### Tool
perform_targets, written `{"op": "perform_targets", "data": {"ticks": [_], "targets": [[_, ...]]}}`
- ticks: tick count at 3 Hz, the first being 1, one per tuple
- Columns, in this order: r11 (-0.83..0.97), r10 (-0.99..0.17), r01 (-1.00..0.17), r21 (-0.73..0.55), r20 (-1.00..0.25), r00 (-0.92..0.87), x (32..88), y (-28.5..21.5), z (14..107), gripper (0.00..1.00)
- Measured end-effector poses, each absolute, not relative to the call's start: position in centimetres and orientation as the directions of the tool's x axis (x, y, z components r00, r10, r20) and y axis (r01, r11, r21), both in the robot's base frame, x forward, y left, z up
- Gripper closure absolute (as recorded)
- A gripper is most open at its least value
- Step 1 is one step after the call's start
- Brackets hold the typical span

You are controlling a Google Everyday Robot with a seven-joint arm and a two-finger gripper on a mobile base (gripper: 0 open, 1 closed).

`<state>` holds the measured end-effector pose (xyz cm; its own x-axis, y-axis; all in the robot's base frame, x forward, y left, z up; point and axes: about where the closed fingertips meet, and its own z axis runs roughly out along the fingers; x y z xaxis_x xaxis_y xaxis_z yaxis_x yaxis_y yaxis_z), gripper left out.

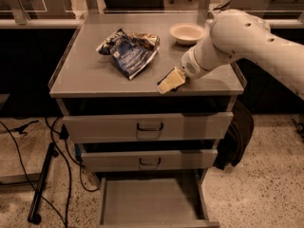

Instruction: Place rxbar blueberry into bottom drawer

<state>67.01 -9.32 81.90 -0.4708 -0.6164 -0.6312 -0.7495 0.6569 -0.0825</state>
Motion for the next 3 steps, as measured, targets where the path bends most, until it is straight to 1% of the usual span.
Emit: {"op": "perform_targets", "data": {"ticks": [1,2,3], "targets": [[0.662,-0.614,-0.746,-0.075,-0.625,-0.482,67.15,-9.49,81.83,0.26],[0.667,-0.613,-0.742,-0.07,-0.617,-0.493,67.26,-9.61,81.79,0.37],[0.669,-0.613,-0.74,-0.066,-0.613,-0.499,67.2,-9.65,82.17,0.42]]}}
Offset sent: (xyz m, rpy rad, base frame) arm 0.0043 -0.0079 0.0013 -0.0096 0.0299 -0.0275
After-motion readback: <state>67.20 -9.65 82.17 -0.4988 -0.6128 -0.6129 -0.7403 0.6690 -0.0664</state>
